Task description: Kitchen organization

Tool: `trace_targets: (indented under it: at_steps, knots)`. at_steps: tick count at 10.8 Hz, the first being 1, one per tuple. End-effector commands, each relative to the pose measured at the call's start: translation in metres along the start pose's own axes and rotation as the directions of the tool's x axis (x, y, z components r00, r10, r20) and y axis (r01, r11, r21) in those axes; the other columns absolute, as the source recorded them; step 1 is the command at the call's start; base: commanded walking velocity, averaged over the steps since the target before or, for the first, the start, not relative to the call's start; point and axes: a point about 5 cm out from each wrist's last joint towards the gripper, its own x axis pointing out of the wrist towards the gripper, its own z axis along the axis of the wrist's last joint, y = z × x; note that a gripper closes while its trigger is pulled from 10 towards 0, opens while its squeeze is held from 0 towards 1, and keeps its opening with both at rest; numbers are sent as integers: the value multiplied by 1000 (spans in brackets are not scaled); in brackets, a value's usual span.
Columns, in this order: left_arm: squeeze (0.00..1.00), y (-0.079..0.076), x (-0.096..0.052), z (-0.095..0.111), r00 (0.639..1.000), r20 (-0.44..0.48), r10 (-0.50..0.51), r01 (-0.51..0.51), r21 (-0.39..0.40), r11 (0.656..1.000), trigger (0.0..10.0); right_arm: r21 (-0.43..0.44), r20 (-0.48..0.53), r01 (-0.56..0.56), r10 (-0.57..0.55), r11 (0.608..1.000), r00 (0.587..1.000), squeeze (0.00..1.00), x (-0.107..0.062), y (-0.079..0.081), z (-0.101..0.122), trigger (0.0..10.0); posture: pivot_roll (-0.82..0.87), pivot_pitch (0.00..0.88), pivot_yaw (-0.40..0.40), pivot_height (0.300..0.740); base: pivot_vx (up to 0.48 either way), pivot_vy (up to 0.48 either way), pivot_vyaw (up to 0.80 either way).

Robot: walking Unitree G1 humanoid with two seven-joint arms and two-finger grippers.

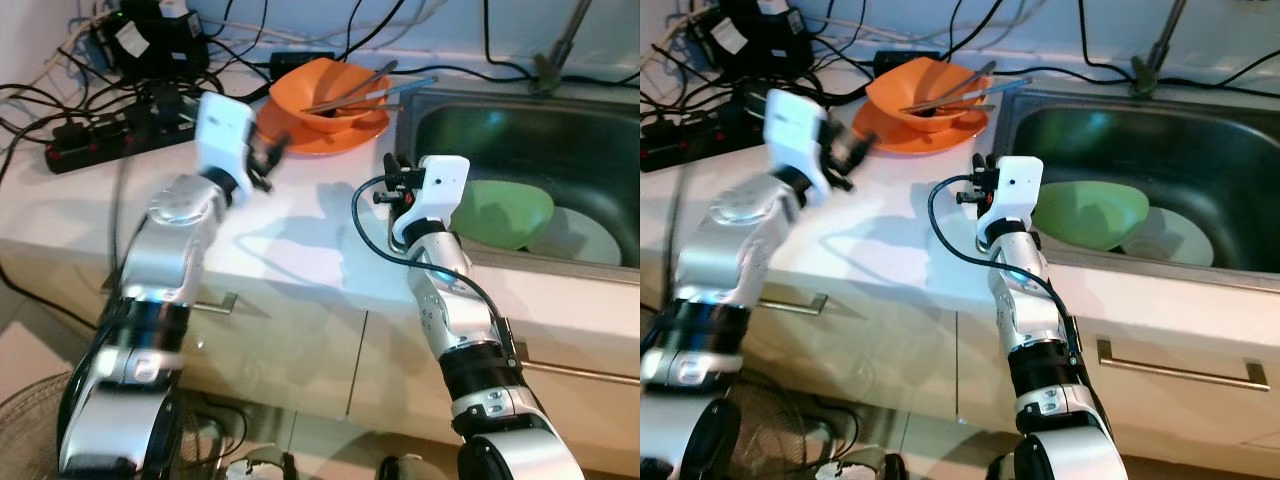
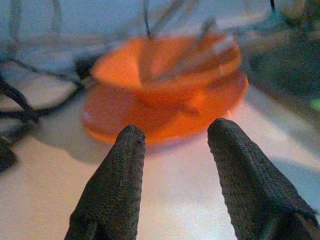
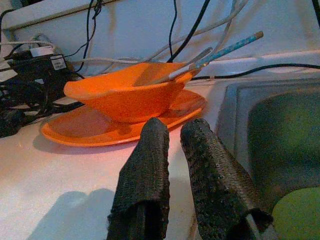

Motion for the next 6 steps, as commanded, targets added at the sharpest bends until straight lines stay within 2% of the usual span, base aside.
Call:
trace_targets:
  at_steps: [1,4,5,6]
  knots:
    - [0,1,7,6,999,-14,-44,44,8,999,10000,4,5,11,-11,1000,1000,0,-4,0,0,10000,106,106,86,740,0,0,0]
    - [0,5,28,20,997,1,-81,81,-51,995,10000,26,33,14,-15,1000,999,0,-16,6,3,10000,78,133,119,740,0,0,0]
    - [0,4,35,23,996,4,-87,88,-67,994,10000,17,47,13,-14,1000,999,0,-18,7,9,10000,64,145,119,740,0,0,0]
    - [0,2,41,22,997,-15,-80,78,-69,995,10000,4,71,21,-21,1000,997,0,-16,5,26,10000,36,160,109,740,0,0,0]
